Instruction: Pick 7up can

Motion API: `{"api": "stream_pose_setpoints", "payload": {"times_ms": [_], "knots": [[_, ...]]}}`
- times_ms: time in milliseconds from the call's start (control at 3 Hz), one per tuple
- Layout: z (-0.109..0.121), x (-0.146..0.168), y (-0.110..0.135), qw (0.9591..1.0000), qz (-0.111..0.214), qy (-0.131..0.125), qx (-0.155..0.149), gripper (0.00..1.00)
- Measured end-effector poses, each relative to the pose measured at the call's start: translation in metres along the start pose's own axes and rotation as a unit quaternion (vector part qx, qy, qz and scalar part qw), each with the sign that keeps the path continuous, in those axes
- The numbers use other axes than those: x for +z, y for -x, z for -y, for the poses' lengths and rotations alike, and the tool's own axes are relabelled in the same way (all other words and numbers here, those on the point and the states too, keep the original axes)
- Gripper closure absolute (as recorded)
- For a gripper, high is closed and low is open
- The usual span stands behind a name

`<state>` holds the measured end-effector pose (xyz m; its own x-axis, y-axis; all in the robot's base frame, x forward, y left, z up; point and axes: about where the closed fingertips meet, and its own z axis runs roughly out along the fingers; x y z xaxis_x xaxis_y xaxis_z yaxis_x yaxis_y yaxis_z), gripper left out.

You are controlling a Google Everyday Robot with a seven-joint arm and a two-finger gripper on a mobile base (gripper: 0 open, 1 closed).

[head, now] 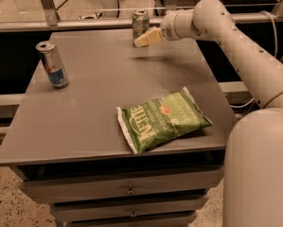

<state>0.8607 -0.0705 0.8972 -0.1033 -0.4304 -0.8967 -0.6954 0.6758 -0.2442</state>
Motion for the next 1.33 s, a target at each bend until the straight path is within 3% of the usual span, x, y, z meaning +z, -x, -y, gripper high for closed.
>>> {"api": "stream_pose_setpoints", "payload": {"times_ms": [667, 1333], "knots": [[-0.01, 0.03, 0.022, 0.9993, 0.027, 0.024, 0.006, 0.0], [-0.026, 0.041, 0.026, 0.9981, 0.026, 0.052, 0.019, 0.41]]}}
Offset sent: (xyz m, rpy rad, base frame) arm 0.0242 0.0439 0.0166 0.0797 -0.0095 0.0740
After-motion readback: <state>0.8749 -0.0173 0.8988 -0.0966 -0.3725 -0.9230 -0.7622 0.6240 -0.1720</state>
